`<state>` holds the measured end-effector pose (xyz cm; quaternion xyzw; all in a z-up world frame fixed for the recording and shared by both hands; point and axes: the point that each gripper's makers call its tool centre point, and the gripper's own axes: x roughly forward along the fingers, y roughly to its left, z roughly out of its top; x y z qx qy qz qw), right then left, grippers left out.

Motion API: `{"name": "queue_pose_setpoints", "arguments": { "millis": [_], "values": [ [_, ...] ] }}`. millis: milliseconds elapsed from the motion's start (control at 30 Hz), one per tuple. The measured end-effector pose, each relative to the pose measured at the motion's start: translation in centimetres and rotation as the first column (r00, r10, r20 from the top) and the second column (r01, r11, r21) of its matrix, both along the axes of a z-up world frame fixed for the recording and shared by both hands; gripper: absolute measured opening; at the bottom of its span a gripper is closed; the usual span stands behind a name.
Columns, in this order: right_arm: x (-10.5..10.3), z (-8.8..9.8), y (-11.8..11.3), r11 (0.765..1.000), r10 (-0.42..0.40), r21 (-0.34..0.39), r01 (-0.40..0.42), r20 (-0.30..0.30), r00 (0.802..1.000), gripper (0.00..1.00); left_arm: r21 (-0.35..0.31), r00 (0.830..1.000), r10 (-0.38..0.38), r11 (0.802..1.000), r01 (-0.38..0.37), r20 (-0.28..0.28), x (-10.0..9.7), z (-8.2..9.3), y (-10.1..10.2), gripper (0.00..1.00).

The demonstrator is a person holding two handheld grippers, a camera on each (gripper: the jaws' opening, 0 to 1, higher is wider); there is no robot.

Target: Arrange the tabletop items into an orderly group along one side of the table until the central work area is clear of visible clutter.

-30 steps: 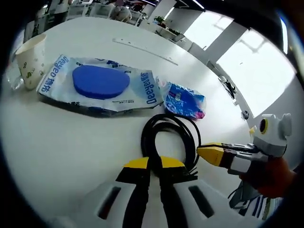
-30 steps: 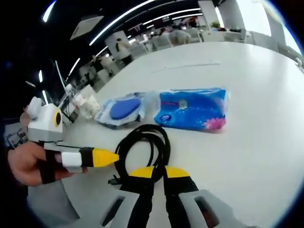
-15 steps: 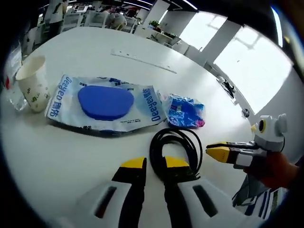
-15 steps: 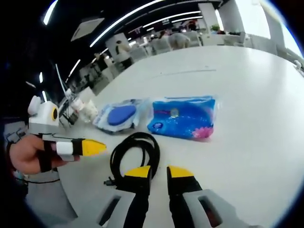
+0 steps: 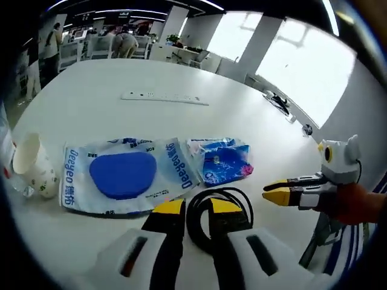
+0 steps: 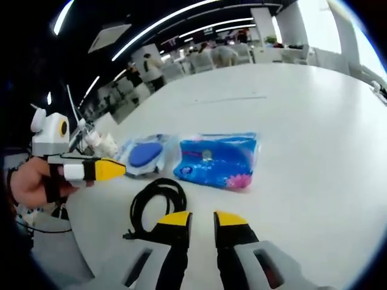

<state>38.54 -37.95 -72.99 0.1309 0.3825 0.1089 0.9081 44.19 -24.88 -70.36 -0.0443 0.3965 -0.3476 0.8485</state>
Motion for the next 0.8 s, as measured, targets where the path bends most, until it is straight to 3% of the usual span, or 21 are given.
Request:
{"name": "queue_pose_setpoints", "arguments": {
  "millis": [800],
  "values": [
    [3.8, 0.6, -3.6, 0.999, -0.032, -0.016, 0.032, 0.011, 0.999, 0.12, 0.008, 0.999, -0.033, 0.999, 0.032, 0.016, 3.5, 0.6, -2.9, 0.11]
  ]
}}
